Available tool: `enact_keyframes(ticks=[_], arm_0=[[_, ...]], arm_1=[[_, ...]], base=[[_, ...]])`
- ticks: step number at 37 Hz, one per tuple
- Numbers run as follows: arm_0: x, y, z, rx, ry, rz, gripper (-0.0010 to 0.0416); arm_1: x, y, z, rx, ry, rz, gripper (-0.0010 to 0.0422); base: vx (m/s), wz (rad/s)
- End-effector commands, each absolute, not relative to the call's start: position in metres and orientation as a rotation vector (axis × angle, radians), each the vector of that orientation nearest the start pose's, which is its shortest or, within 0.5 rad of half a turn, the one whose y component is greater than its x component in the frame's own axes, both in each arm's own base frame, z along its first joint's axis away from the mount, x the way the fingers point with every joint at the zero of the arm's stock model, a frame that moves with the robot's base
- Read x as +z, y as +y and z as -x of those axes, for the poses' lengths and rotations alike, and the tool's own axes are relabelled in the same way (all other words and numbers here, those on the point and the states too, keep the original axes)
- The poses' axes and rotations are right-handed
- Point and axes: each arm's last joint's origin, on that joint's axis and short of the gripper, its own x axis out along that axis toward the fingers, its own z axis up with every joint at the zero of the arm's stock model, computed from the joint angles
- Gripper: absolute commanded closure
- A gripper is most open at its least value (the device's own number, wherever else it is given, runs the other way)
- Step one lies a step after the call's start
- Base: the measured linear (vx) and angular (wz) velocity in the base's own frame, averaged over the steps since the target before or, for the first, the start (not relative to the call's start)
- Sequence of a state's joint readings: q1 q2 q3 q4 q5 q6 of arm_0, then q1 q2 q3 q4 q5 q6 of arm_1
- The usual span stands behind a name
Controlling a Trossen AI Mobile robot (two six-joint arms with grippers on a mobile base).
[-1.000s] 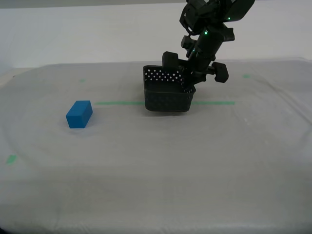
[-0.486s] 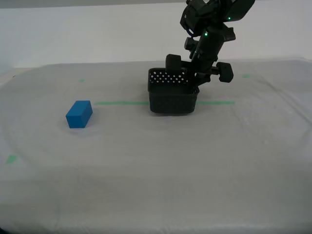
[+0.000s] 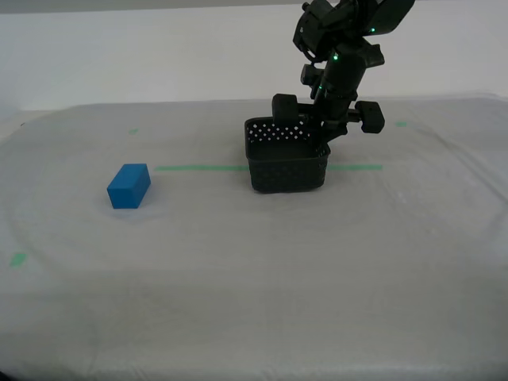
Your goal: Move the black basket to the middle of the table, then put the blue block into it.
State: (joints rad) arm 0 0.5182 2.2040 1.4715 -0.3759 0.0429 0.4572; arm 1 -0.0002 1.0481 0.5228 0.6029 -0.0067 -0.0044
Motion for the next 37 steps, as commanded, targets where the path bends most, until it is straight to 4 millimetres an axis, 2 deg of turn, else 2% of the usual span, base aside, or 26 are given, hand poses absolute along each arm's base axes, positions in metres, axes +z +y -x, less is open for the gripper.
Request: enact_keyframes(ticks=[1, 17, 20, 23, 27, 37], arm_0=[[0.1117, 0.2179, -0.3842, 0.169, 1.140, -0.114, 0.0403], [0.1120, 0.2188, -0.3847, 0.181, 1.141, -0.134, 0.0402], [0.1119, 0.2189, -0.3846, 0.191, 1.146, -0.139, 0.0392], [0.1119, 0.2191, -0.3845, 0.196, 1.148, -0.140, 0.0358], [0.1120, 0.2190, -0.3845, 0.197, 1.146, -0.135, 0.0294], [0.1120, 0.2192, -0.3845, 0.238, 1.140, -0.081, 0.0083]], arm_1=[[0.2695, 0.0001, -0.2266, 0.006, -0.083, 0.003, 0.0412], [0.2695, 0.0001, -0.2266, 0.006, -0.083, 0.003, 0.0412], [0.2695, 0.0002, -0.2266, 0.007, -0.083, 0.003, 0.0412], [0.2695, 0.0001, -0.2266, 0.006, -0.083, 0.003, 0.0412], [0.2695, 0.0001, -0.2266, 0.006, -0.083, 0.003, 0.0412], [0.2695, 0.0001, -0.2266, 0.006, -0.083, 0.003, 0.0412]], base=[[0.000, 0.000], [0.000, 0.000], [0.000, 0.000], [0.000, 0.000], [0.000, 0.000], [0.000, 0.000]])
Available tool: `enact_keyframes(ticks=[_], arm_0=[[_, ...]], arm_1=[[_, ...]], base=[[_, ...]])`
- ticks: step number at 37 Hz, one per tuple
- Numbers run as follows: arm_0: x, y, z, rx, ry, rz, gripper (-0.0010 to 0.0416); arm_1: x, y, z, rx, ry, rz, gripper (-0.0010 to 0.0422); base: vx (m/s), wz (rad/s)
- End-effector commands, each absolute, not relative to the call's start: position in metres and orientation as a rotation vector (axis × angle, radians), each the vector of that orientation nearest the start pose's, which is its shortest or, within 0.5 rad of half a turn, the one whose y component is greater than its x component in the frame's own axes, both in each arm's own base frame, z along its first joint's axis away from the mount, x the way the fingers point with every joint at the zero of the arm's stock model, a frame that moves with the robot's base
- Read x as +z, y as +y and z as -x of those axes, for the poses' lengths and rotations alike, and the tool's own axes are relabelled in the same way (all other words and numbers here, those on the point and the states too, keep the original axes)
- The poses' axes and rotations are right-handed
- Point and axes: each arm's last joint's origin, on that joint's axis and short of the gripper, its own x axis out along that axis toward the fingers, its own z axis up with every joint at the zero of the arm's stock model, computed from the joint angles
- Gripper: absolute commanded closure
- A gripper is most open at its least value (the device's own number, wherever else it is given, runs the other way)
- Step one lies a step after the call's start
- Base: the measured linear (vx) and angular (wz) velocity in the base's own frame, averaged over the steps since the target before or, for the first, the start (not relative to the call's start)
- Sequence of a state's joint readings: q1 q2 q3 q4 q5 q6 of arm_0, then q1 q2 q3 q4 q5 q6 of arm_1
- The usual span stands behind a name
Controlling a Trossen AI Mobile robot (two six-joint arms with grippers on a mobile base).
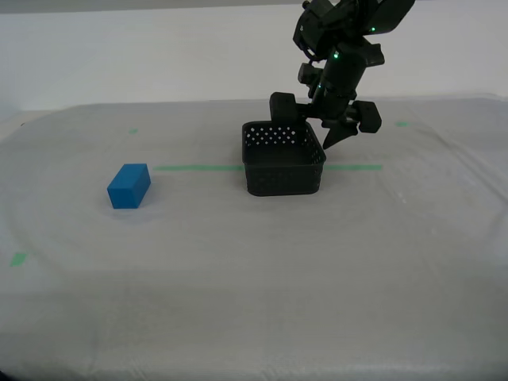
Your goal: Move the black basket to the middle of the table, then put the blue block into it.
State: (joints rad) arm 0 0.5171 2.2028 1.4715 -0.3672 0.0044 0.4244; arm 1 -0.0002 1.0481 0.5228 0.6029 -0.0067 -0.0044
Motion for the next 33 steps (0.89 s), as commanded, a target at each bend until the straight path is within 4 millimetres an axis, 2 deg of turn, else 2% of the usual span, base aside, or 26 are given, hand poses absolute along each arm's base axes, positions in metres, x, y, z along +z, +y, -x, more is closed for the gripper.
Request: enact_keyframes(ticks=[1, 5, 9, 11, 17, 20, 24, 33], arm_0=[[0.112, 0.219, -0.384, 0.245, 1.141, -0.077, 0.0063], [0.112, 0.220, -0.384, 0.279, 1.142, -0.046, -0.0005], [0.115, 0.221, -0.383, 0.328, 1.157, -0.065, 0.0029], [0.117, 0.221, -0.382, 0.340, 1.159, -0.073, 0.0034], [0.132, 0.220, -0.381, 0.352, 1.135, -0.071, -0.0002], [0.143, 0.219, -0.379, 0.362, 1.119, -0.067, 0.0014], [0.160, 0.214, -0.375, 0.362, 1.110, -0.070, 0.0005], [0.195, 0.192, -0.366, 0.366, 1.105, -0.016, 0.0007]], arm_1=[[0.269, 0.000, -0.227, 0.006, -0.083, 0.003, 0.0412], [0.269, 0.000, -0.227, 0.006, -0.083, 0.003, 0.0412], [0.269, 0.000, -0.227, 0.006, -0.083, 0.003, 0.0412], [0.269, 0.000, -0.227, 0.006, -0.083, 0.003, 0.0412], [0.269, 0.000, -0.227, 0.006, -0.083, 0.003, 0.0412], [0.270, 0.000, -0.227, 0.006, -0.083, 0.003, 0.0412], [0.269, 0.000, -0.227, 0.006, -0.083, 0.003, 0.0412], [0.269, 0.000, -0.227, 0.006, -0.083, 0.003, 0.0412]], base=[[0.000, 0.000], [0.000, 0.000], [0.000, 0.000], [0.000, 0.000], [0.000, 0.000], [0.000, 0.000], [0.000, 0.000], [0.000, 0.000]])
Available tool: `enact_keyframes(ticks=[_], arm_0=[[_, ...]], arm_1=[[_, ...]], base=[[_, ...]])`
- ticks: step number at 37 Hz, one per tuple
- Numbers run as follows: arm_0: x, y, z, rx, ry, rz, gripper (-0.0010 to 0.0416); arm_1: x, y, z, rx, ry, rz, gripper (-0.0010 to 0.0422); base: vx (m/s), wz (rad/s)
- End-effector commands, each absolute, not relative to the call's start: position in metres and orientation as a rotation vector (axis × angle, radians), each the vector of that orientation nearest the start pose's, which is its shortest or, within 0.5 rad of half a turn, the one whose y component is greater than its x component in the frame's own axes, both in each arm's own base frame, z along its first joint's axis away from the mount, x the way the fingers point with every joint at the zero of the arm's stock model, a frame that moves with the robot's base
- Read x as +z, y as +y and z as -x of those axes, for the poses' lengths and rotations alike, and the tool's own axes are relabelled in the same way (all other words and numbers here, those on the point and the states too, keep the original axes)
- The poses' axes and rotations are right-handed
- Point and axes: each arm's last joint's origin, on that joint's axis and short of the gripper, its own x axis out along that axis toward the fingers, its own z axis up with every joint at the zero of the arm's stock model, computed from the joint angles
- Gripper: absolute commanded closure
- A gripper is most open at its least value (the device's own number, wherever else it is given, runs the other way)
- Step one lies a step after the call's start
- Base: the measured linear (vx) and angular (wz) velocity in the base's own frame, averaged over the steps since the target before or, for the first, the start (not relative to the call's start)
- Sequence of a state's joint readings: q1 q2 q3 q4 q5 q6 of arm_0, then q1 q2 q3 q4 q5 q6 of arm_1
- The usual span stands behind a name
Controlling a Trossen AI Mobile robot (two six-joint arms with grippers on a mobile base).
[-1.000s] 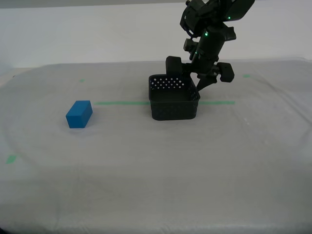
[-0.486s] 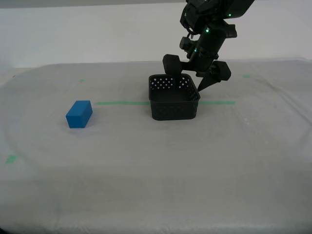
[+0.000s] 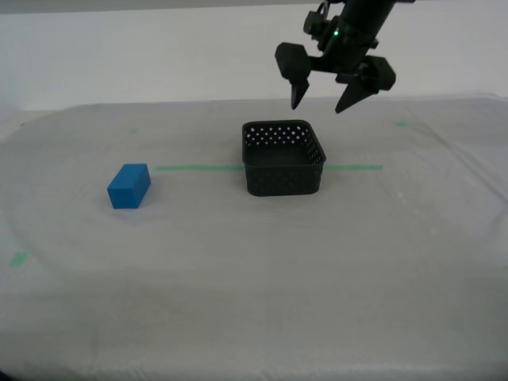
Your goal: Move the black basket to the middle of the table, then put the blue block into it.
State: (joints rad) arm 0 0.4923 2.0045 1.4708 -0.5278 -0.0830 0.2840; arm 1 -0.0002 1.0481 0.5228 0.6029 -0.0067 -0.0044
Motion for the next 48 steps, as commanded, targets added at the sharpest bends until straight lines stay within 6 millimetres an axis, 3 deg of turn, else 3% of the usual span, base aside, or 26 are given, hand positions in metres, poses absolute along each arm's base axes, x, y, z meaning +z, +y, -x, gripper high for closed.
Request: enact_keyframes(ticks=[1, 16, 28, 33, 48], arm_0=[[0.199, 0.189, -0.364, 0.365, 1.100, -0.015, 0.0007], [0.229, 0.099, -0.330, 0.215, 0.995, -0.071, 0.0007], [0.226, 0.029, -0.307, 0.077, 0.989, -0.082, 0.0006], [0.222, 0.015, -0.307, 0.026, 0.990, -0.089, 0.0007], [0.223, 0.012, -0.308, -0.077, 0.967, -0.026, 0.0007]], arm_1=[[0.269, 0.000, -0.227, 0.006, -0.083, 0.003, 0.0412], [0.269, 0.000, -0.227, 0.006, -0.083, 0.003, 0.0412], [0.269, 0.000, -0.227, 0.007, -0.083, 0.003, 0.0412], [0.270, 0.000, -0.227, 0.006, -0.083, 0.003, 0.0412], [0.269, 0.000, -0.227, 0.006, -0.083, 0.003, 0.0412]], base=[[0.000, 0.000], [0.000, 0.000], [0.000, 0.000], [0.000, 0.000], [0.000, 0.000]])
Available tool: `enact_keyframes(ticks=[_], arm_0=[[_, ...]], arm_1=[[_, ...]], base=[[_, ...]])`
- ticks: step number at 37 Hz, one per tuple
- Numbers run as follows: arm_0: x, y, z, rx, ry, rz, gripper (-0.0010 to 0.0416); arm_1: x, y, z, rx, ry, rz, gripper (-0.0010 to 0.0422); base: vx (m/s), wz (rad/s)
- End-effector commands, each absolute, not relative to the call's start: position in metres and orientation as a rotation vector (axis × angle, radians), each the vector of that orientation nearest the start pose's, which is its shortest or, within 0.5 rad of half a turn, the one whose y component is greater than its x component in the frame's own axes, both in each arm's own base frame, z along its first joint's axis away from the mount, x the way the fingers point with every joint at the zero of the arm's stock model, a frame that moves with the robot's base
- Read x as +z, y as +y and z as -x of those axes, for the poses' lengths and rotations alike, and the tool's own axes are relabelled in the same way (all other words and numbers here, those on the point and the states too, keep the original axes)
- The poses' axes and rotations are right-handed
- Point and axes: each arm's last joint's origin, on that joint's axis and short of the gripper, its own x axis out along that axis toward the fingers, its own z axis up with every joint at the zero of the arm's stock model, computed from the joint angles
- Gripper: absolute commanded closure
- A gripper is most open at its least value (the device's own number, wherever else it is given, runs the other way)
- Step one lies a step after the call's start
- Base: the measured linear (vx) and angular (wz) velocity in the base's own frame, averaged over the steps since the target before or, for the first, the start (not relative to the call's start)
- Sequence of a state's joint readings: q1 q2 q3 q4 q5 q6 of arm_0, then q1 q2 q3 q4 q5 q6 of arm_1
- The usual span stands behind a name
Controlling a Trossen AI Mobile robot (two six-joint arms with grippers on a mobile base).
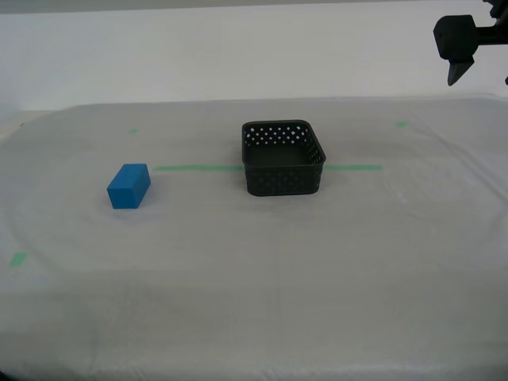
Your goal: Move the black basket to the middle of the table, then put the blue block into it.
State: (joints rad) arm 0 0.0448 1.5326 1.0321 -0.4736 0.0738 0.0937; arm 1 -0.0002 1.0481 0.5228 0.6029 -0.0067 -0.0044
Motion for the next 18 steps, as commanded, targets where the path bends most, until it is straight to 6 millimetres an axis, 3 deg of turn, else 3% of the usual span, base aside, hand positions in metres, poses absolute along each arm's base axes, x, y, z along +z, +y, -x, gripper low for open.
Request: enact_keyframes(ticks=[1, 18], arm_0=[[0.2229, 0.0116, -0.3079, -0.077, 0.967, -0.026, 0.0007], [0.2230, 0.0119, -0.3080, -0.077, 0.966, -0.026, 0.0007]], arm_1=[[0.2695, 0.0001, -0.2266, 0.006, -0.083, 0.003, 0.0412], [0.2695, 0.0001, -0.2266, 0.006, -0.083, 0.003, 0.0412]], base=[[0.000, 0.000], [0.000, 0.000]])
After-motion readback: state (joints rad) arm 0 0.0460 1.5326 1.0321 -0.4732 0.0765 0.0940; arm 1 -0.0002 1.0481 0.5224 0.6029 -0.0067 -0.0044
